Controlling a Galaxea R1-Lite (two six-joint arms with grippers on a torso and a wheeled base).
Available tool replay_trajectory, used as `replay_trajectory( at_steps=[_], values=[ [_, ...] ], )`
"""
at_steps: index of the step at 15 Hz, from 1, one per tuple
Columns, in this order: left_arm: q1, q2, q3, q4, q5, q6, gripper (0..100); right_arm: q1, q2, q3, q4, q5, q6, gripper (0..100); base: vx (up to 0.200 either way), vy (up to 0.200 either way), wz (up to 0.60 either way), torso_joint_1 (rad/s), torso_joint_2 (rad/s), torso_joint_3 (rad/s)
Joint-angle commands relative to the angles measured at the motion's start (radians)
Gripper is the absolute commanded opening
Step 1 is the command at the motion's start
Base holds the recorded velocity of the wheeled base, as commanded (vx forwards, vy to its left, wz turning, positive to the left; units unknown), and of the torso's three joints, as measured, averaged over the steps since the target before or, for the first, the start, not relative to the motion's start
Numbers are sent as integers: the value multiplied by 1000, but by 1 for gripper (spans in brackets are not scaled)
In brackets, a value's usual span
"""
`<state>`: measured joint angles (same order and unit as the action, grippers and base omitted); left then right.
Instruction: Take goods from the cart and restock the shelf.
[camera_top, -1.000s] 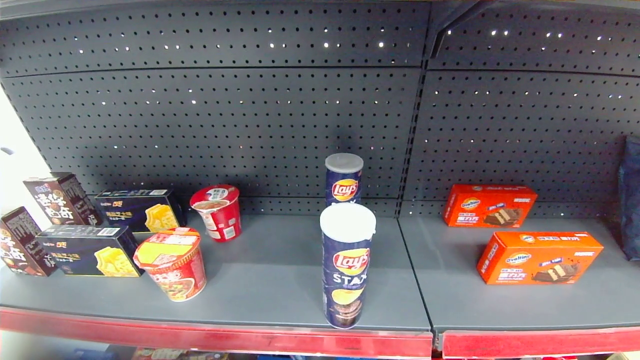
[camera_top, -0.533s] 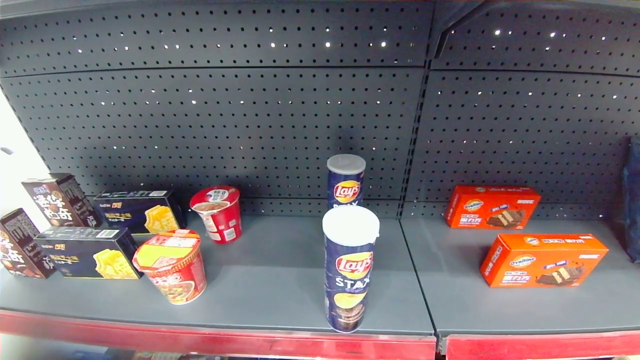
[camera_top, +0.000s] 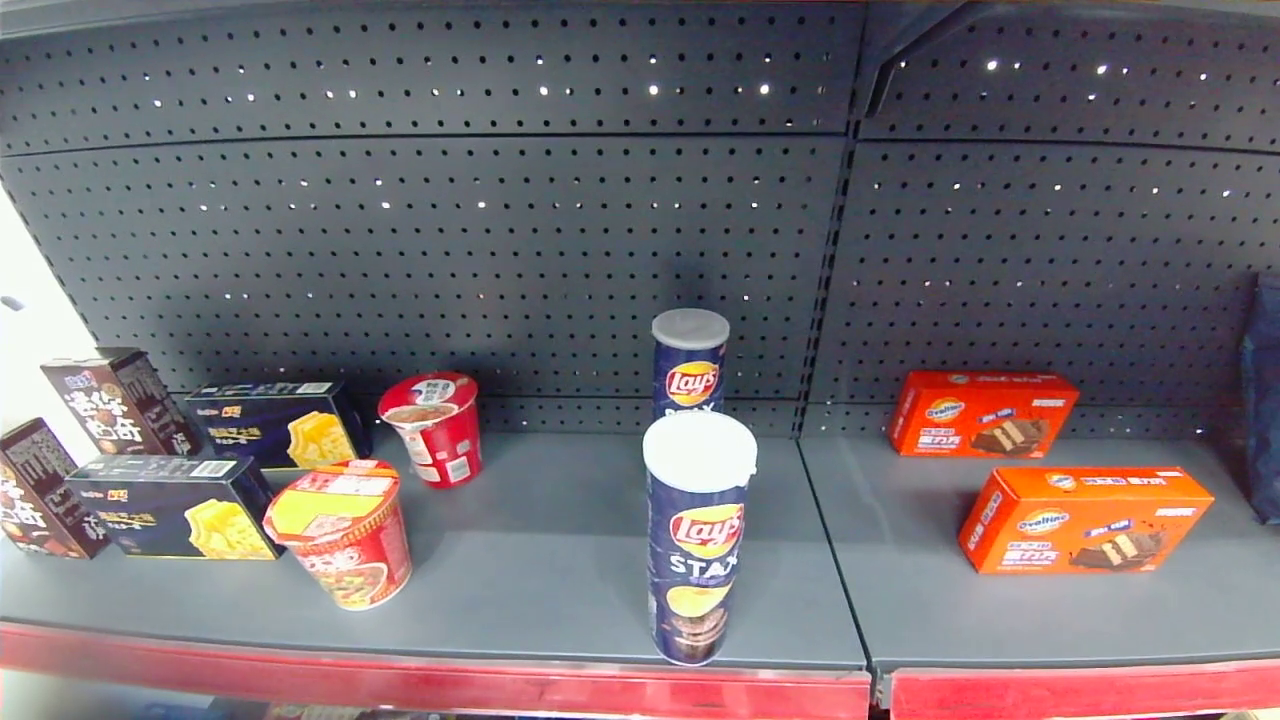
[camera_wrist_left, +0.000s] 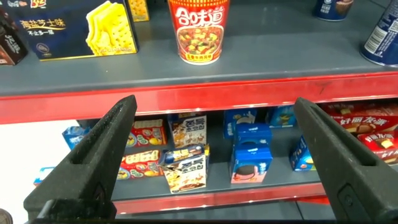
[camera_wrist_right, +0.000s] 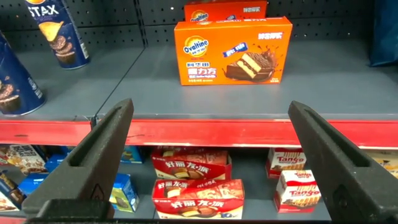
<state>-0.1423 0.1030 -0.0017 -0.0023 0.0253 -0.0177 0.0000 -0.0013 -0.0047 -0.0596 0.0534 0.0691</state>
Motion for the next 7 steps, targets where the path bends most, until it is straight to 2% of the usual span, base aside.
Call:
replay_trajectory(
  at_steps=[1, 7],
  values=[
    [0, 1, 0, 1, 1, -1, 100, 0, 1, 0, 0, -3, 0, 100, 0, 0, 0, 0, 0, 0],
    [0, 1, 0, -1, 1, -1, 100, 0, 1, 0, 1, 11, -3, 100, 0, 0, 0, 0, 0, 0]
  ],
)
